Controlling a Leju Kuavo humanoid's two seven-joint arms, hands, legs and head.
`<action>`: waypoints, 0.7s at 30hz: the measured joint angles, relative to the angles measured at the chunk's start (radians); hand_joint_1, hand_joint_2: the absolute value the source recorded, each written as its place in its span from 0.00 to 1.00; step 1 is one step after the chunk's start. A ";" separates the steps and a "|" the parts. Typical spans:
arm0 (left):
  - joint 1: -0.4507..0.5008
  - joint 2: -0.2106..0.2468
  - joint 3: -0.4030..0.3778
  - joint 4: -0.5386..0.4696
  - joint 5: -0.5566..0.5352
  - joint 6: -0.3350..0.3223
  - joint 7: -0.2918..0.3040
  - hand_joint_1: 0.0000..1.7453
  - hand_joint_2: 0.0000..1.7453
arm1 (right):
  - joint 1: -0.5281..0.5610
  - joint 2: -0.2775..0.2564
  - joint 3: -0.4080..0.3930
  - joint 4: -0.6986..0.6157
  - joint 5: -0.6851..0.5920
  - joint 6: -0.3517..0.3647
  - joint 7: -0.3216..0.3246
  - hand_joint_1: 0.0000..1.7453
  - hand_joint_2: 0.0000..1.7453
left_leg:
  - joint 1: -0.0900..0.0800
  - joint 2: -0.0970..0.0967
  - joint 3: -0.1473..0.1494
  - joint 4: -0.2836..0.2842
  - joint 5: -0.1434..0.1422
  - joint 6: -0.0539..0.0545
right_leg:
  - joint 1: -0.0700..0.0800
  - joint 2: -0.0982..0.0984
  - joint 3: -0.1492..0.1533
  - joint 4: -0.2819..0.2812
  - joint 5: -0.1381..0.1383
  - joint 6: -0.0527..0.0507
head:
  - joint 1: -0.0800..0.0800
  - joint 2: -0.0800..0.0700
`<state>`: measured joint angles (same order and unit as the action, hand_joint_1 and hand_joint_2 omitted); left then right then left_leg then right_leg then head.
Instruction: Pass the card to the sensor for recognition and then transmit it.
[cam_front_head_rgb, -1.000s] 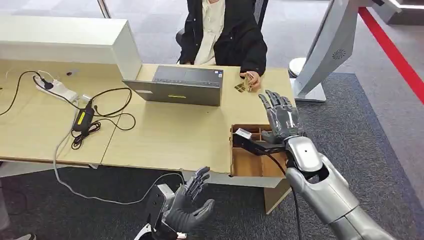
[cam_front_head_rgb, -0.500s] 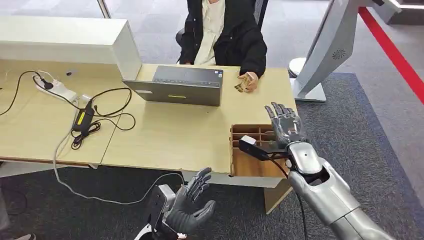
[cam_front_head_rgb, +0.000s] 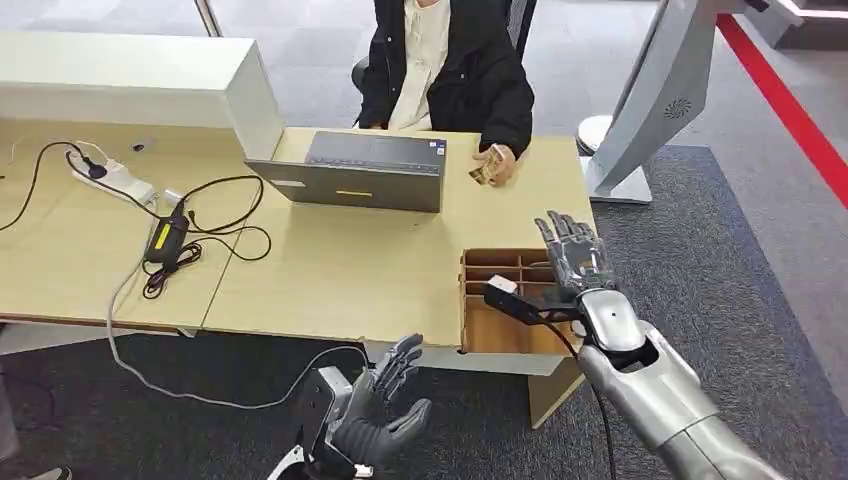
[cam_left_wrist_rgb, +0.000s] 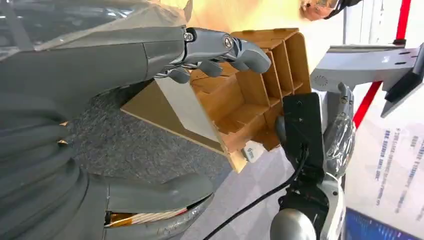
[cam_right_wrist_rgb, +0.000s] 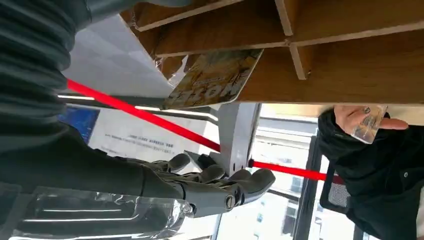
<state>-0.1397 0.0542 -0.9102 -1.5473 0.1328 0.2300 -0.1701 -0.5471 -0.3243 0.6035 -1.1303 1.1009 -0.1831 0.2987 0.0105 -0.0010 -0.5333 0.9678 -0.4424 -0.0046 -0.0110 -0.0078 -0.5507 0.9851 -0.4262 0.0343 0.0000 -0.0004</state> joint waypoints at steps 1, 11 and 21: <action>0.000 0.000 0.000 0.000 0.000 0.000 0.000 0.00 1.00 | 0.000 0.000 0.000 0.004 0.000 -0.002 -0.001 0.00 1.00 | 0.000 0.000 0.000 0.000 0.000 0.000 | 0.000 0.000 0.000 0.000 0.000 0.000 | 0.000 0.000; 0.000 0.000 0.000 0.000 -0.003 0.002 -0.002 0.00 1.00 | -0.005 0.001 -0.002 0.033 -0.019 -0.021 -0.003 0.00 1.00 | 0.000 0.000 0.000 0.000 0.000 0.000 | 0.000 0.000 0.000 0.000 0.000 0.000 | 0.000 0.000; 0.000 0.000 0.000 -0.001 -0.010 0.036 0.006 0.00 1.00 | -0.023 0.003 -0.002 0.055 -0.040 -0.024 -0.008 1.00 1.00 | 0.000 0.000 0.000 0.000 0.000 0.000 | 0.000 0.000 0.000 0.000 0.000 0.000 | 0.000 0.000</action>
<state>-0.1397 0.0542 -0.9102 -1.5484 0.1228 0.2663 -0.1640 -0.5699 -0.3216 0.6020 -1.0750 1.0609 -0.2075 0.2903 0.0105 -0.0011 -0.5333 0.9678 -0.4424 -0.0046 -0.0110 -0.0078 -0.5507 0.9851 -0.4262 0.0343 0.0000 -0.0004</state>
